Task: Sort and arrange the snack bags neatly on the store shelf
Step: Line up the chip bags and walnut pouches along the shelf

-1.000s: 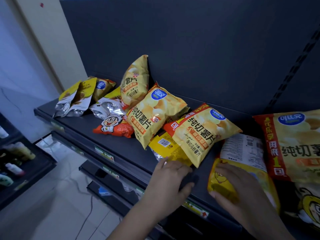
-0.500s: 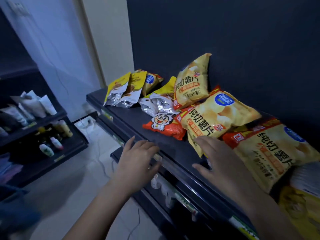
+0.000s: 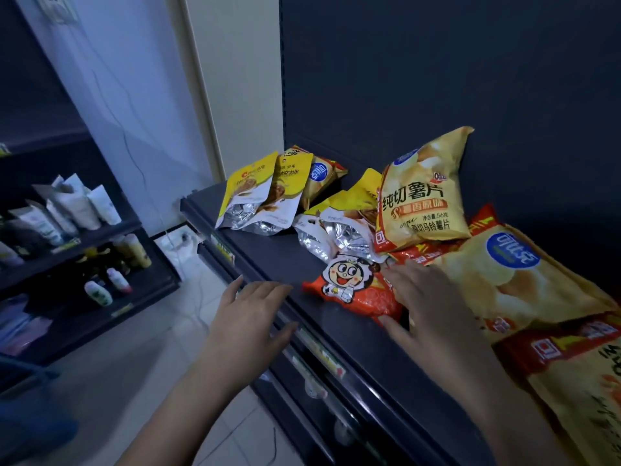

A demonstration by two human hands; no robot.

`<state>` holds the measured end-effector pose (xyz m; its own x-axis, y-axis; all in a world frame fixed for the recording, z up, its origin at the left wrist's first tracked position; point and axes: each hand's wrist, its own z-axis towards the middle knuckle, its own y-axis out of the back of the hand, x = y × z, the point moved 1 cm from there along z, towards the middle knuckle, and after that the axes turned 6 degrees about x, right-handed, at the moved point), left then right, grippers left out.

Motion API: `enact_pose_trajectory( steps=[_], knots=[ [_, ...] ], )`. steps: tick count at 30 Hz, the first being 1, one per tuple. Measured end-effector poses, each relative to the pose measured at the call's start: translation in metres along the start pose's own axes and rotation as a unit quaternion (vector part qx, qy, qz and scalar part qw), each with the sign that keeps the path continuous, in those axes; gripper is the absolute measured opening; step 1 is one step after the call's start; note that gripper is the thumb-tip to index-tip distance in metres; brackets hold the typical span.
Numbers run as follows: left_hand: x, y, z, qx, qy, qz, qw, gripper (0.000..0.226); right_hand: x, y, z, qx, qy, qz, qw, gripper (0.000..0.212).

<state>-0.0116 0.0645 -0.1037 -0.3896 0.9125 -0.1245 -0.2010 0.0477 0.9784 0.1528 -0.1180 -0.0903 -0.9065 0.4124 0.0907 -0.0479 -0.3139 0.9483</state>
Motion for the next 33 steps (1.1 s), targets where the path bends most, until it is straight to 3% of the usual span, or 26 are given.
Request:
enact_pose_trajectory(
  steps=[10, 13, 16, 21, 25, 29, 33],
  knots=[
    [-0.007, -0.016, 0.064, 0.036, -0.066, -0.075, 0.994, 0.048, -0.019, -0.003, 0.029, 0.046, -0.081, -0.112, 0.989, 0.054],
    [-0.014, -0.025, 0.085, 0.056, -0.122, -0.088, 0.987, 0.049, -0.028, -0.003, 0.022, 0.043, -0.105, -0.124, 0.986, 0.053],
    [-0.020, -0.030, 0.109, 0.115, -0.195, -0.109, 0.968, 0.055, -0.043, 0.002, 0.000, 0.043, -0.145, -0.137, 0.979, 0.039],
    [-0.033, -0.036, 0.138, 0.134, -0.298, -0.125, 0.937, 0.052, -0.062, 0.013, -0.037, 0.101, -0.182, -0.110, 0.972, 0.049],
    [-0.037, -0.035, 0.152, 0.109, -0.308, -0.136, 0.935, 0.036, -0.052, 0.018, -0.043, 0.054, -0.200, -0.080, 0.975, 0.041],
    [-0.033, -0.031, 0.159, 0.096, -0.333, -0.143, 0.927, 0.042, -0.037, 0.022, -0.044, -0.023, -0.225, -0.094, 0.970, 0.034],
    [-0.034, -0.027, 0.159, 0.087, -0.356, -0.137, 0.920, 0.040, -0.027, 0.030, -0.053, -0.072, -0.386, -0.166, 0.904, 0.053]
  ],
)
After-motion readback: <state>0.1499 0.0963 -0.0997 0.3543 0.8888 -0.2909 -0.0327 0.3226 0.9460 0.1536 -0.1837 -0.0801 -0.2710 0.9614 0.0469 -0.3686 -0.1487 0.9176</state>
